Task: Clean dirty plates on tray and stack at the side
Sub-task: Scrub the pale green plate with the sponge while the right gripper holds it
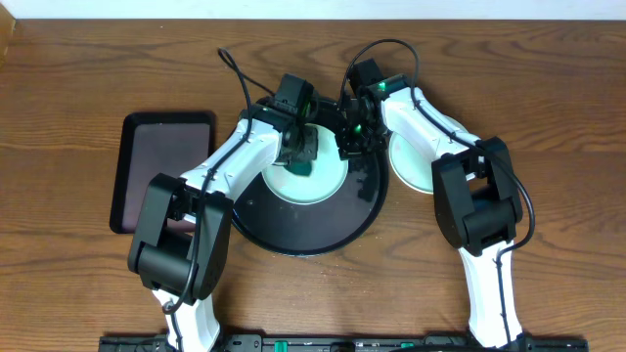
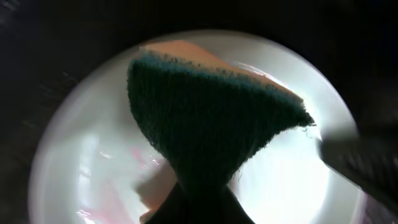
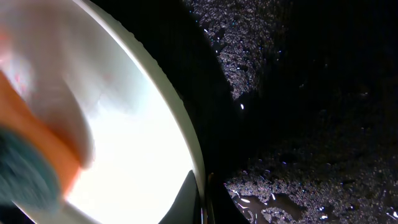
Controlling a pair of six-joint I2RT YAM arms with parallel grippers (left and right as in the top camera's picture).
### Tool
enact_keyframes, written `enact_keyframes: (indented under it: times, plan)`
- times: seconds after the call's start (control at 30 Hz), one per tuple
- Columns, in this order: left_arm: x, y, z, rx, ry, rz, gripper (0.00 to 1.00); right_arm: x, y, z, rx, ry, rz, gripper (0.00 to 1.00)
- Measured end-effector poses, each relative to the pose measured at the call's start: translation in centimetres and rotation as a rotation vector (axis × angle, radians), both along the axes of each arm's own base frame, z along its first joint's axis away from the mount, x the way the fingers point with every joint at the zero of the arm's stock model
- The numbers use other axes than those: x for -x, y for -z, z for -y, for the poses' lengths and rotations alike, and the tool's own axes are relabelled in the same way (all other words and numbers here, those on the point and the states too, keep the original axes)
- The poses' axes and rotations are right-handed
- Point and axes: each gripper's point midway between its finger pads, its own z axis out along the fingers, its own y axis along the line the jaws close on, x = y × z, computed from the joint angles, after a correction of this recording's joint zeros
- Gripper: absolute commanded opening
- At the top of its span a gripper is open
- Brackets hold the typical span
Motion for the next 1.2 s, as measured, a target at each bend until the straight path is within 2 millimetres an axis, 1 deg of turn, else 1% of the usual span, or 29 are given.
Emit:
enact_keyframes:
  times: [0.13, 0.2, 0.3, 0.43, 0.5, 0.57, 0.6, 0.7, 0.77, 0.8, 0.87, 1.03, 1.1, 1.2]
  plan:
    - [-0.7, 0.2, -2.1, -0.115, -0.041, 0.037, 0.08, 0.0, 0.0, 0.0, 0.003, 0.000, 0.001, 0.01]
    - [-0.2, 0.4, -2.9, -0.158, -0.051, 0.021, 0.08, 0.0, 0.0, 0.0, 0.004, 0.000, 0.001, 0.01]
    - [1.3, 0.9, -3.7, -0.192, -0.054, -0.044, 0.08, 0.0, 0.0, 0.0, 0.005, -0.001, 0.002, 0.01]
    - [4.1, 1.5, -3.0, -0.143, -0.022, -0.169, 0.07, 0.1, 0.0, -0.1, 0.005, -0.005, 0.002, 0.01]
    - [5.5, 1.7, -2.0, -0.082, 0.003, -0.236, 0.08, 0.2, 0.0, -0.3, 0.004, -0.009, 0.003, 0.01]
    - [6.3, 1.6, -0.8, -0.011, 0.033, -0.277, 0.07, 0.2, 0.0, -0.4, 0.005, -0.012, 0.004, 0.01]
    - [6.4, 1.6, -0.2, 0.021, 0.048, -0.283, 0.08, 0.2, 0.0, -0.4, 0.005, -0.012, 0.004, 0.01]
    - [5.5, 1.3, 1.3, 0.092, 0.080, -0.249, 0.08, 0.3, 0.0, -0.4, 0.005, -0.012, 0.004, 0.01]
    - [4.2, 1.0, 1.7, 0.101, 0.091, -0.190, 0.08, 0.3, 0.0, -0.4, 0.005, -0.012, 0.003, 0.01]
    - [3.2, 0.9, 1.6, 0.087, 0.087, -0.147, 0.08, 0.3, 0.0, -0.4, 0.005, -0.012, 0.003, 0.01]
    - [1.8, 0.7, 1.0, 0.046, 0.068, -0.081, 0.08, 0.3, 0.0, -0.4, 0.006, -0.012, 0.003, 0.01]
    - [-1.4, 0.0, -1.6, -0.102, -0.018, 0.069, 0.08, 0.3, 0.0, -0.4, 0.006, -0.012, 0.003, 0.01]
    - [-2.0, -0.3, -2.4, -0.148, -0.042, 0.101, 0.08, 0.3, 0.0, -0.4, 0.005, -0.012, 0.003, 0.01]
    - [-1.9, -0.3, -3.5, -0.195, -0.085, 0.099, 0.08, 0.3, 0.0, -0.4, 0.005, -0.012, 0.003, 0.01]
